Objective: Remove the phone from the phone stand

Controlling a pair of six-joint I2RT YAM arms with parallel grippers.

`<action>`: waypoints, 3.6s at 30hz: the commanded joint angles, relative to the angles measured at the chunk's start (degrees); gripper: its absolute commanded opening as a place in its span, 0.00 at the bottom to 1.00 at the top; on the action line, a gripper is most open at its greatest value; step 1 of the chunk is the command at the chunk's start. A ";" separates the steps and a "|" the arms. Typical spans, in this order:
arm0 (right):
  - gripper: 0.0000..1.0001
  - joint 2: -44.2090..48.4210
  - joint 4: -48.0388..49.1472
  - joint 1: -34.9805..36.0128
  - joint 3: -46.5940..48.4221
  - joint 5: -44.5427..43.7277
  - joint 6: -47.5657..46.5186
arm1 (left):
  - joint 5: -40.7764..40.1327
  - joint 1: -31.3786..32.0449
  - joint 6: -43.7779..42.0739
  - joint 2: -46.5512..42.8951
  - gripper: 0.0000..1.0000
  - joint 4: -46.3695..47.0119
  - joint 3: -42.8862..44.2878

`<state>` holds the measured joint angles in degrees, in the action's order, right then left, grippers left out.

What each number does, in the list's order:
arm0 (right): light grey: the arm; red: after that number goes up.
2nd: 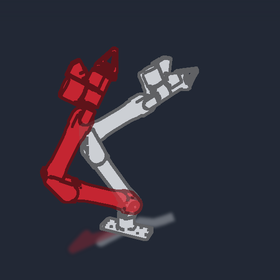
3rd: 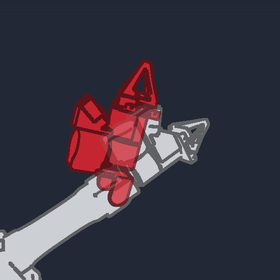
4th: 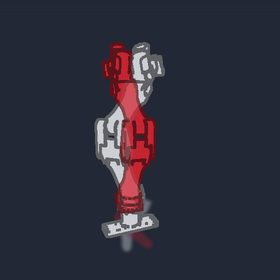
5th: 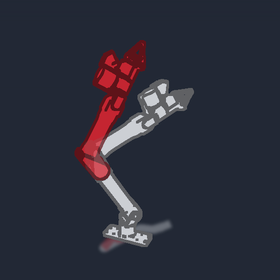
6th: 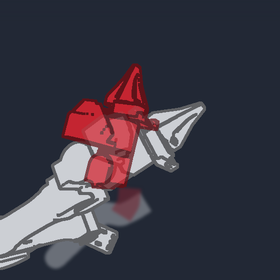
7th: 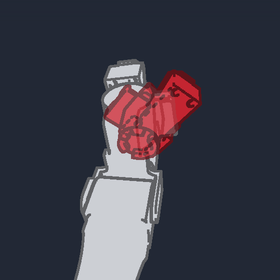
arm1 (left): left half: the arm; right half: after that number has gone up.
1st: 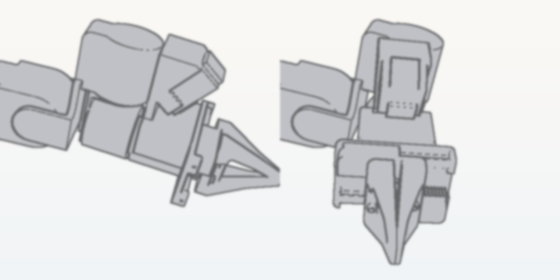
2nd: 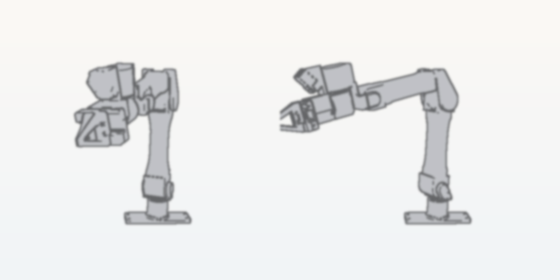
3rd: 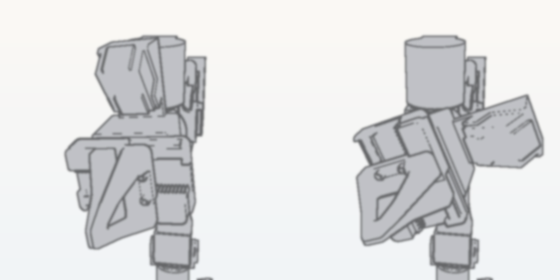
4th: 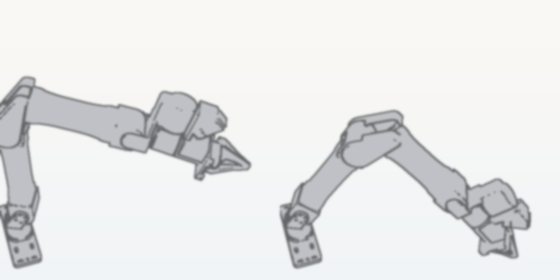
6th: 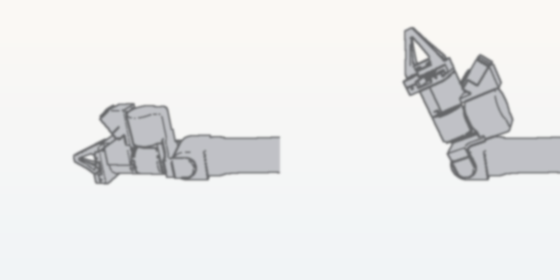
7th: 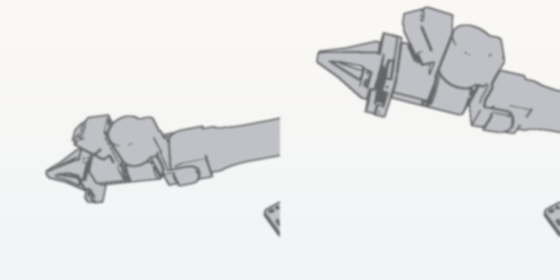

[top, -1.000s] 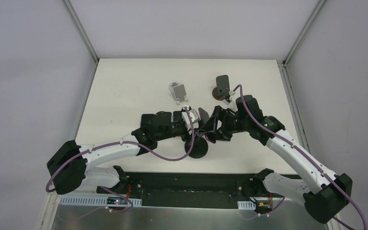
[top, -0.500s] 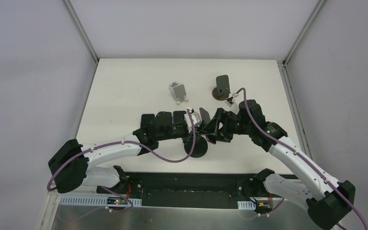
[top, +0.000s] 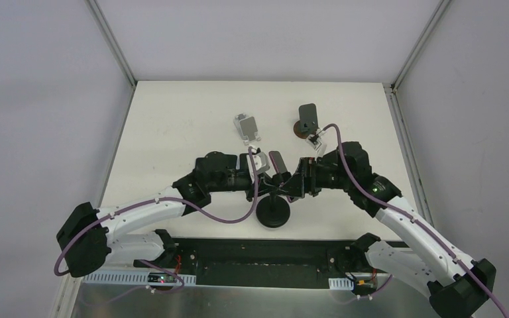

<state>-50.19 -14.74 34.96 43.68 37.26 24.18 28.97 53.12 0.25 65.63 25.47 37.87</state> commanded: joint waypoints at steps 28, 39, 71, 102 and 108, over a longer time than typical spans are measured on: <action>0.08 1.16 3.96 -0.24 2.72 6.80 -52.50 | 18.84 -0.72 7.88 -15.10 0.00 1.46 2.72; 0.08 -1.25 1.17 -0.20 5.48 5.81 -58.02 | 15.75 -0.94 9.17 -14.73 0.00 -0.27 3.47; 0.05 -3.84 1.03 0.59 7.47 5.55 -58.16 | 9.87 -0.93 3.54 -20.01 0.00 -5.72 1.33; 0.00 -4.32 3.75 3.98 7.59 2.73 -53.67 | 14.43 -0.76 7.01 -16.10 0.00 -6.76 3.57; 0.00 -4.60 8.19 4.15 7.58 1.28 -52.01 | 15.25 0.97 7.17 -14.89 0.00 -6.81 3.79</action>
<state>-54.70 -14.46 40.40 50.76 48.25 -29.21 35.51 52.01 5.80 51.53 13.69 37.78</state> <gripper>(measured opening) 0.739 0.062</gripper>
